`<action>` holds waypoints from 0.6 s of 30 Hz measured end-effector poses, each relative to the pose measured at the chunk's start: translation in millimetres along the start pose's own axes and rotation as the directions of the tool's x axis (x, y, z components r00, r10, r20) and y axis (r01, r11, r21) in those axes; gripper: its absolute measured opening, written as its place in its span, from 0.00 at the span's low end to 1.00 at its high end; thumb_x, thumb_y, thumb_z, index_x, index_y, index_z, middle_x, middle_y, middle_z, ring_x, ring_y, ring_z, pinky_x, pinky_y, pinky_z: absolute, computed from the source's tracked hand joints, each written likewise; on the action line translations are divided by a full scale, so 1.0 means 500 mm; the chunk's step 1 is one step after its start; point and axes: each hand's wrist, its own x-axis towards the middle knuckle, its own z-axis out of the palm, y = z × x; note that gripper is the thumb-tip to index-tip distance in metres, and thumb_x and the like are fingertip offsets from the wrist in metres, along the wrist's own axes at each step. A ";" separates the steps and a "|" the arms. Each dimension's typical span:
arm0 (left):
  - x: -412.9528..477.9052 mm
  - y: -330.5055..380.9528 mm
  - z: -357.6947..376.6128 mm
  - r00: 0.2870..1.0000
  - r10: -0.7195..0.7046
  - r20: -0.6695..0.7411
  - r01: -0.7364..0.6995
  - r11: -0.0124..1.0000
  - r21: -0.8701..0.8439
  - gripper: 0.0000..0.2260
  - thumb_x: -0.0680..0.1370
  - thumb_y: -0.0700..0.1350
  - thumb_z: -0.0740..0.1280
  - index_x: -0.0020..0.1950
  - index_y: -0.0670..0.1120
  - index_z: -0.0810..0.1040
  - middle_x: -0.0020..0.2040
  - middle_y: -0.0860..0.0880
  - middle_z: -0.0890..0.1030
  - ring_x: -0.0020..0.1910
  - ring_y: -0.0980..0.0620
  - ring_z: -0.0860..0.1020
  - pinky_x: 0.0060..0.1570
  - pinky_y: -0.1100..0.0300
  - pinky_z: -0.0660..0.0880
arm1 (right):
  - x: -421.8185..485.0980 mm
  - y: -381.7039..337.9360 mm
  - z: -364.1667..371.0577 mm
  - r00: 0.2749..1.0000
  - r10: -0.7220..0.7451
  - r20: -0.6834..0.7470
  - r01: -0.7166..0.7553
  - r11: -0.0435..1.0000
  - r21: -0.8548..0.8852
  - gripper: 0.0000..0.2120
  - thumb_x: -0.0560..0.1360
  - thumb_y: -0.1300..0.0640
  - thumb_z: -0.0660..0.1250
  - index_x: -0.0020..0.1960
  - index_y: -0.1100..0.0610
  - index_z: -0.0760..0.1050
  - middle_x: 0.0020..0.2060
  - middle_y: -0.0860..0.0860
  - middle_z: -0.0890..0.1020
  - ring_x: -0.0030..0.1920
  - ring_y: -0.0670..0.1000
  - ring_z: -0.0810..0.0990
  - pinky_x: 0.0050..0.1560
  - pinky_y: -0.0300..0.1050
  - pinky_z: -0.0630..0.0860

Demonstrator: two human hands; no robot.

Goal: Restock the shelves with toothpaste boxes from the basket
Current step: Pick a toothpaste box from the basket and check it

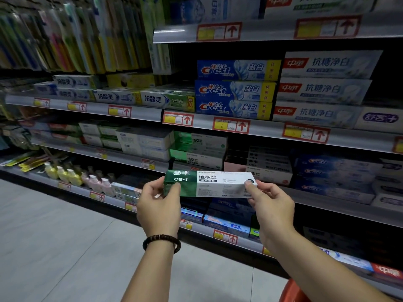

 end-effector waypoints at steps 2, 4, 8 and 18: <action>-0.004 0.009 0.003 0.999 0.010 -0.037 -0.011 1.000 -0.018 0.08 0.74 0.54 0.79 0.48 0.56 0.82 0.47 0.55 0.84 0.46 0.47 0.85 0.48 0.46 0.84 | 0.002 0.005 0.002 1.000 -0.003 -0.019 0.003 1.000 -0.011 0.06 0.76 0.54 0.79 0.48 0.55 0.85 0.39 0.47 0.89 0.49 0.51 0.87 0.47 0.44 0.83; -0.012 0.016 0.005 0.997 0.032 -0.075 -0.033 0.999 -0.014 0.10 0.74 0.58 0.77 0.46 0.54 0.81 0.44 0.53 0.85 0.43 0.46 0.85 0.46 0.46 0.84 | 0.003 0.012 0.002 0.999 -0.004 -0.040 0.002 1.000 -0.029 0.07 0.76 0.53 0.79 0.47 0.55 0.84 0.40 0.48 0.89 0.49 0.53 0.87 0.47 0.46 0.84; -0.014 0.016 -0.004 0.996 0.036 -0.080 -0.034 0.999 0.021 0.08 0.75 0.56 0.77 0.44 0.54 0.81 0.42 0.54 0.85 0.43 0.45 0.85 0.45 0.43 0.84 | 0.010 0.021 -0.006 0.998 0.030 -0.058 -0.032 0.999 -0.041 0.08 0.75 0.55 0.80 0.50 0.56 0.83 0.44 0.52 0.89 0.50 0.54 0.87 0.53 0.52 0.86; 0.034 -0.001 -0.017 0.994 -0.109 0.031 0.108 0.993 0.046 0.07 0.79 0.49 0.75 0.53 0.61 0.85 0.47 0.57 0.87 0.52 0.49 0.85 0.57 0.47 0.82 | 0.024 0.011 -0.005 0.998 -0.050 0.038 0.055 0.989 -0.138 0.10 0.77 0.57 0.78 0.58 0.49 0.85 0.48 0.45 0.89 0.52 0.49 0.87 0.59 0.51 0.84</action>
